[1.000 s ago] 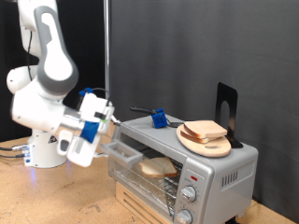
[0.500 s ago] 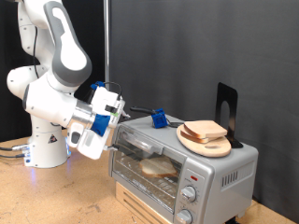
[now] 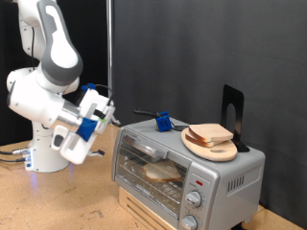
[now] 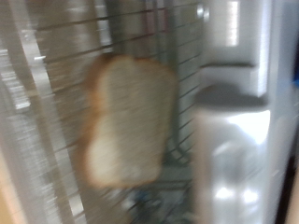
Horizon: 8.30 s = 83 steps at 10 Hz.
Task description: Make a piece of toast with the oven
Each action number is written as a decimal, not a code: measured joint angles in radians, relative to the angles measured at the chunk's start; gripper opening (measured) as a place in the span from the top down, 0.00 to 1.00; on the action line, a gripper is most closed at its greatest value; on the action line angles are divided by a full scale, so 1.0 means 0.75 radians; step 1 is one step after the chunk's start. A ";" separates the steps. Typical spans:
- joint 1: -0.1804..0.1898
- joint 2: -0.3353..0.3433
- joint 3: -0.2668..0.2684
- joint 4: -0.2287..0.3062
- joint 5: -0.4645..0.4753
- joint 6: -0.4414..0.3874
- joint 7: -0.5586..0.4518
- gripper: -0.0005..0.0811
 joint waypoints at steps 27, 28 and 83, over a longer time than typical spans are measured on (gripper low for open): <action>-0.087 0.872 -0.068 1.001 0.015 -0.829 -0.067 0.01; -0.086 0.916 -0.054 1.043 0.068 -0.788 -0.068 0.01; -0.034 1.601 0.146 1.657 0.355 -0.657 0.023 0.88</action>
